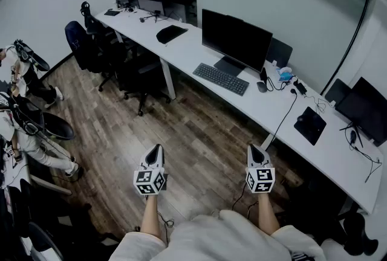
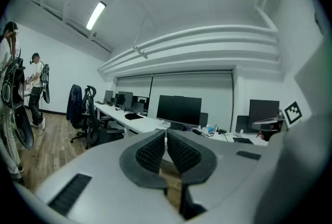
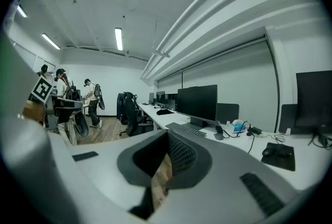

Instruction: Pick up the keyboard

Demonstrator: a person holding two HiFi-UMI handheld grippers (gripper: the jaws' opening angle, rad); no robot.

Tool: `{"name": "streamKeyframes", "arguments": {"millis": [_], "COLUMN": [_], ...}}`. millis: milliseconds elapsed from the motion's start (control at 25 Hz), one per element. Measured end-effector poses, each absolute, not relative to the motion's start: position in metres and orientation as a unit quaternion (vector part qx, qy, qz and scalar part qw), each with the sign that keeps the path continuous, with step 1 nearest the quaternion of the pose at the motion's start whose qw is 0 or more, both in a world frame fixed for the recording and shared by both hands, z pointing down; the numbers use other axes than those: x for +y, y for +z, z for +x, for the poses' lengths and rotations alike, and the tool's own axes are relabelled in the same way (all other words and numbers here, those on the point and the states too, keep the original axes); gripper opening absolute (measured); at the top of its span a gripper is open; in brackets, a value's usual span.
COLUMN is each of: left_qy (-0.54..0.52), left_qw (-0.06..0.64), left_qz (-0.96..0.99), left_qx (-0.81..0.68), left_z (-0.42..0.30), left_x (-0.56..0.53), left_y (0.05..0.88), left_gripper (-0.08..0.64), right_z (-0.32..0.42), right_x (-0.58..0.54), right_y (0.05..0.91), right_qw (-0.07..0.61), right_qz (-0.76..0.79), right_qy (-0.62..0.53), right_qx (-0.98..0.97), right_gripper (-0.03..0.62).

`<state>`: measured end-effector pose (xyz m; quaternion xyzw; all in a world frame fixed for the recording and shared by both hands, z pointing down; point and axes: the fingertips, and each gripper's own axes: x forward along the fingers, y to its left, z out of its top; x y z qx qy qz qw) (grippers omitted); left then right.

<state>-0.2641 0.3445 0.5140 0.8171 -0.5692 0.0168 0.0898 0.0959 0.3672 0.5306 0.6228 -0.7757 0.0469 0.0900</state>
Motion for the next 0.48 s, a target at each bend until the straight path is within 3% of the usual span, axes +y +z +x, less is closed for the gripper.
{"name": "streamKeyframes", "arguments": {"millis": [480], "left_qy": [0.018], "left_qw": [0.102], "left_qz": [0.814], "left_qx": [-0.572], "left_z": [-0.256], "left_x": [0.3487], "left_y": [0.5233], "left_gripper": [0.017], "right_z": [0.1025], "right_x": [0.3674], "right_y": [0.5347], "right_qw": [0.091], "right_qz": [0.619], "right_qy": [0.052], "right_qx": [-0.778], "right_gripper": [-0.001]}}
